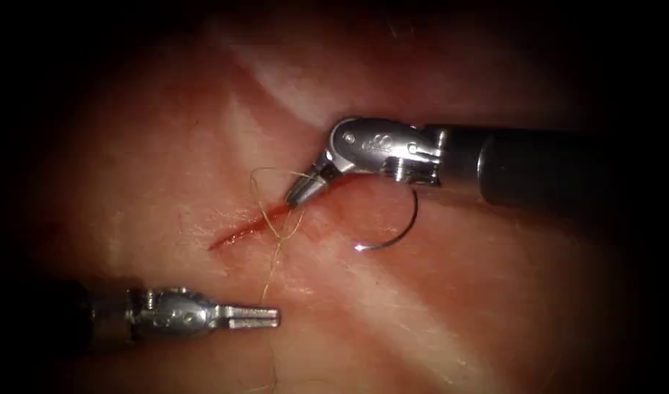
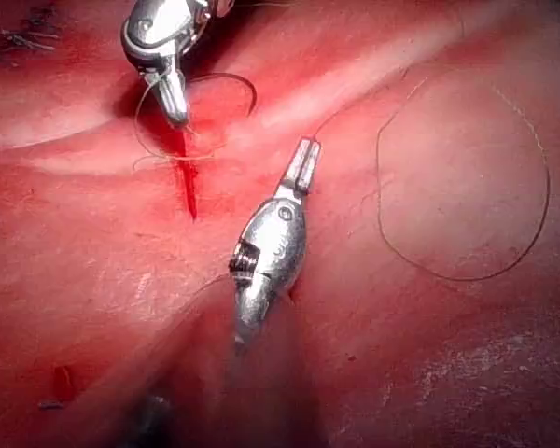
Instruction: Wound Closure
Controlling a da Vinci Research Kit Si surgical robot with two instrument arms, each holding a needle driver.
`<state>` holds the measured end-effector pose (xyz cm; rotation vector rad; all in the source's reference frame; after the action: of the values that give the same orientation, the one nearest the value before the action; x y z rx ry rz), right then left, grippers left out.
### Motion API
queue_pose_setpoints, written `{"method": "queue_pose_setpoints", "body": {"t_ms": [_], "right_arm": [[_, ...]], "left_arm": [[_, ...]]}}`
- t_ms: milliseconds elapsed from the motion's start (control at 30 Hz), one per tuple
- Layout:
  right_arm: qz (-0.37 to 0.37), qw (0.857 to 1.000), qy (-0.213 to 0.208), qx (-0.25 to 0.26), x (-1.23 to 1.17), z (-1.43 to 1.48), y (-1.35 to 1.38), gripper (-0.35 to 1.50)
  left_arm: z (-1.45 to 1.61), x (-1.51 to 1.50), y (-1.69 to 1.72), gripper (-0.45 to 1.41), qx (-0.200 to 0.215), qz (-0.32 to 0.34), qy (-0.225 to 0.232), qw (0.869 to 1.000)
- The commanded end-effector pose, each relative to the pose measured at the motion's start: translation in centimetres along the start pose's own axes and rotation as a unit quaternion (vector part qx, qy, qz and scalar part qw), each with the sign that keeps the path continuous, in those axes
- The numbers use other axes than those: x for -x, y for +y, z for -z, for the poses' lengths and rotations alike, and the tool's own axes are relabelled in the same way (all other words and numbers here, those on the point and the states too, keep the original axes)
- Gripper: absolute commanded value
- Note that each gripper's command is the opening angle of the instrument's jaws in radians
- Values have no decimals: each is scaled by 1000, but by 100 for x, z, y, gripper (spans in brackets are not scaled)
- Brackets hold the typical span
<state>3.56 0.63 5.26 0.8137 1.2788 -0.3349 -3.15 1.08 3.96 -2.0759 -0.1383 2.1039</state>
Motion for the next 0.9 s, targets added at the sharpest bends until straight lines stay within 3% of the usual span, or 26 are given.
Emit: {"method": "queue_pose_setpoints", "body": {"t_ms": [33,200,467,700,900], "right_arm": [[0,1000,0,3,-3,-6,13,-35],[-5,1000,0,6,-6,-10,20,-35],[-2,999,4,39,-24,8,38,-35],[2,998,0,58,-27,4,44,-35],[9,995,-7,95,-26,5,54,-35]], "left_arm": [[-8,9,7,-45,3,1,0,1000],[-16,8,27,-45,9,5,-1,1000],[-46,-11,59,-45,26,11,4,1000],[-51,-26,76,-45,33,13,7,999],[-77,-14,105,-45,33,24,5,999]]}}
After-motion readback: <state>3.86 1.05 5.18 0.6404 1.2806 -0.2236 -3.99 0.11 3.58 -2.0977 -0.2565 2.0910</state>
